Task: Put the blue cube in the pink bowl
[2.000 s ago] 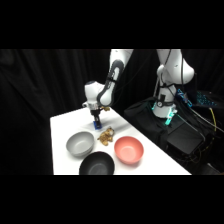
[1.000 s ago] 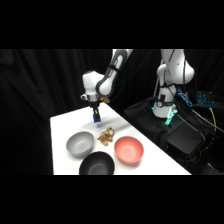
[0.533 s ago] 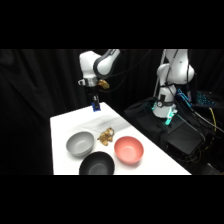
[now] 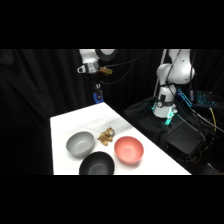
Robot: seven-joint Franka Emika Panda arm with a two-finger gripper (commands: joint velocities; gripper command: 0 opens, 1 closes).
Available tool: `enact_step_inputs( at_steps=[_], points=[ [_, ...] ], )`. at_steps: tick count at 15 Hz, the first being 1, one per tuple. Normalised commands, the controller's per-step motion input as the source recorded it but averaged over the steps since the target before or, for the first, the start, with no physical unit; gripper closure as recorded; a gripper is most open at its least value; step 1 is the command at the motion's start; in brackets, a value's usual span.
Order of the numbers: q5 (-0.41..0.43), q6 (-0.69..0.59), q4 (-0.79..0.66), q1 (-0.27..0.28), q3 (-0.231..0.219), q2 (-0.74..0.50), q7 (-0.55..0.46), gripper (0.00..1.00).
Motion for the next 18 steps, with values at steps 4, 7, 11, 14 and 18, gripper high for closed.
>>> enact_step_inputs(
  at_steps=[4, 7, 11, 14, 18],
  points=[
    [-0.1, -0.17, -0.05, 0.197, 0.084, -0.24, 0.08, 0.8],
    [-0.101, -0.12, -0.09, 0.192, 0.121, -0.21, 0.11, 0.8],
    [-0.103, -0.05, -0.14, 0.182, 0.135, -0.22, 0.13, 0.8],
    [-0.104, 0.01, -0.17, 0.155, 0.124, -0.21, 0.15, 0.8],
    [-0.102, 0.09, -0.25, 0.129, 0.109, -0.25, 0.15, 0.8]
  ],
)
